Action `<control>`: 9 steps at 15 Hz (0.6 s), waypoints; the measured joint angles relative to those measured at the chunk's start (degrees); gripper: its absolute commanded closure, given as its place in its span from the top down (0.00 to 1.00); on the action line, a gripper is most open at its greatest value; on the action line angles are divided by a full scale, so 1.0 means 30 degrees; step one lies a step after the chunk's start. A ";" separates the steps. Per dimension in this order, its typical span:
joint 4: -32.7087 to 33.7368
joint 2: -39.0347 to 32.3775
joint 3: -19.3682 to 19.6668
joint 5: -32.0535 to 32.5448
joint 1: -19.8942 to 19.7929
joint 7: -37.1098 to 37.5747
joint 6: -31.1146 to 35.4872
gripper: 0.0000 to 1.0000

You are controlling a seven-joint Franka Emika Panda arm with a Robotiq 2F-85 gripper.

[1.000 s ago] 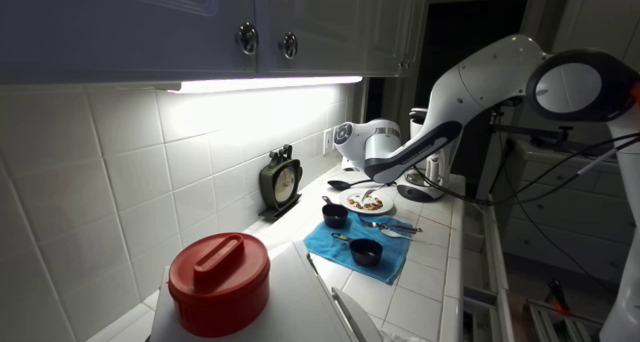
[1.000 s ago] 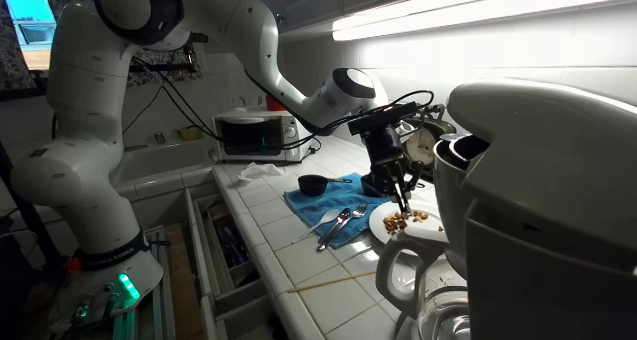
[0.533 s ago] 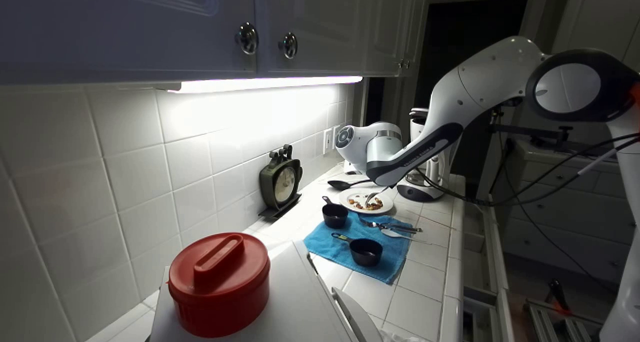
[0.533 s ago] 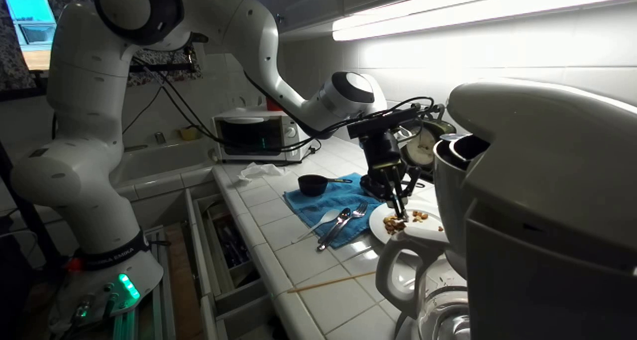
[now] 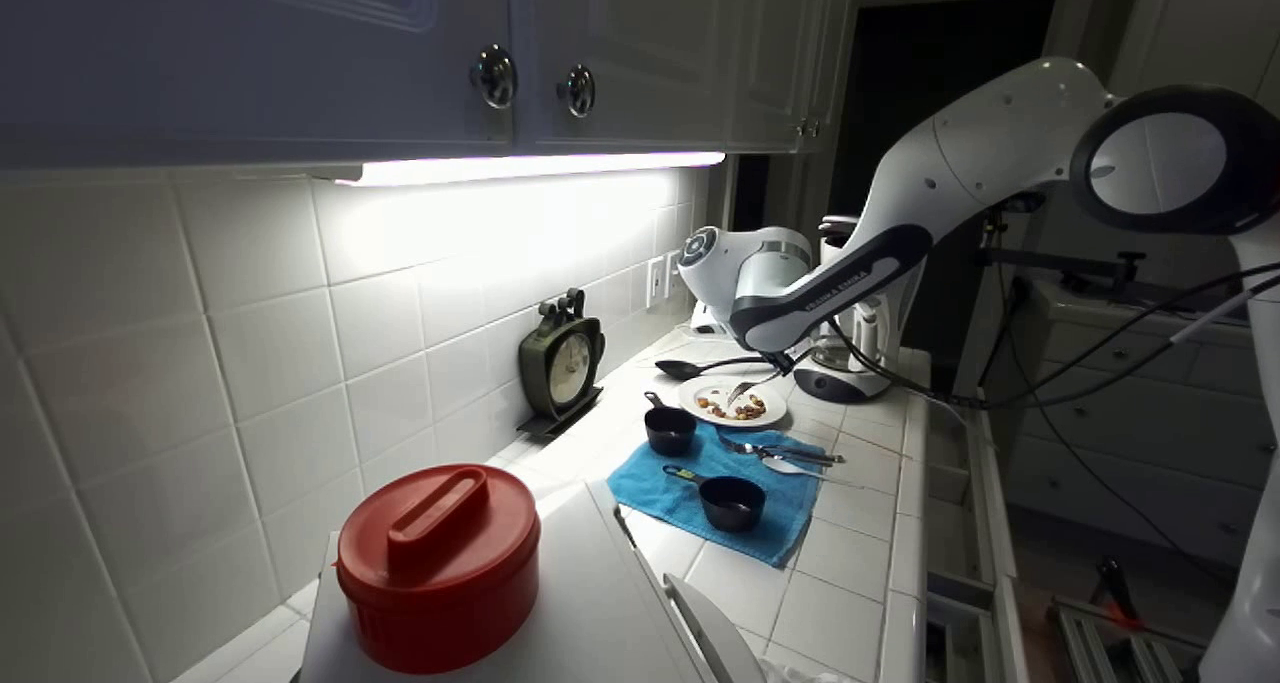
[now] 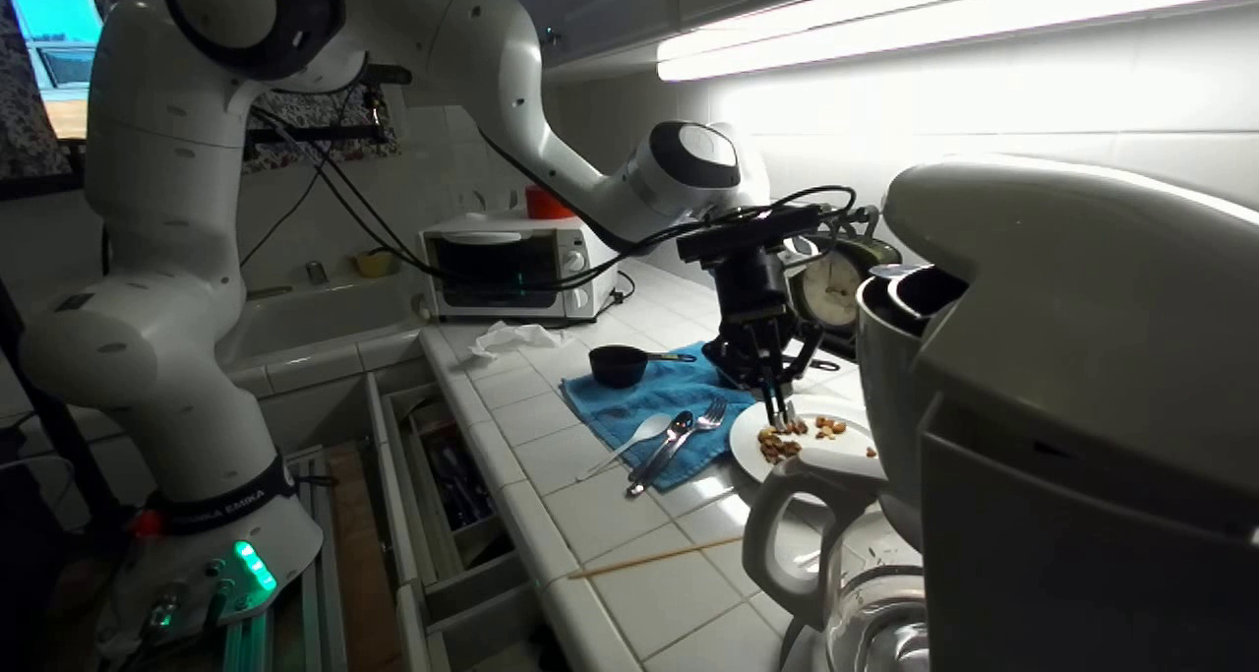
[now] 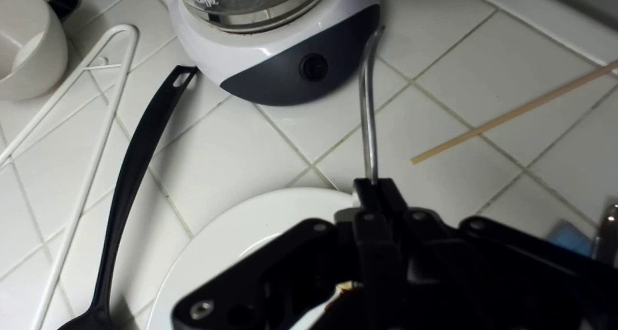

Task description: Use on of the forks to stir the contents on the white plate

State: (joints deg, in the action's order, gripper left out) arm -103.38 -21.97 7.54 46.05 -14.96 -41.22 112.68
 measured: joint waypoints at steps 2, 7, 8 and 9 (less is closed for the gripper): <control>0.0002 0.0745 -0.0016 -0.2196 -0.0197 -0.0695 -0.0230 0.04; -0.0010 0.2405 0.0008 -0.7842 -0.0549 -0.3652 -0.1651 0.04; -0.0009 0.2597 0.0010 -0.8875 -0.0586 -0.4305 -0.2024 0.04; -0.0007 0.2718 0.0010 -0.9905 -0.0617 -0.4913 -0.2431 0.04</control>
State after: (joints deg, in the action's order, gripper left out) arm -103.40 -13.81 7.57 16.34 -16.81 -55.96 105.39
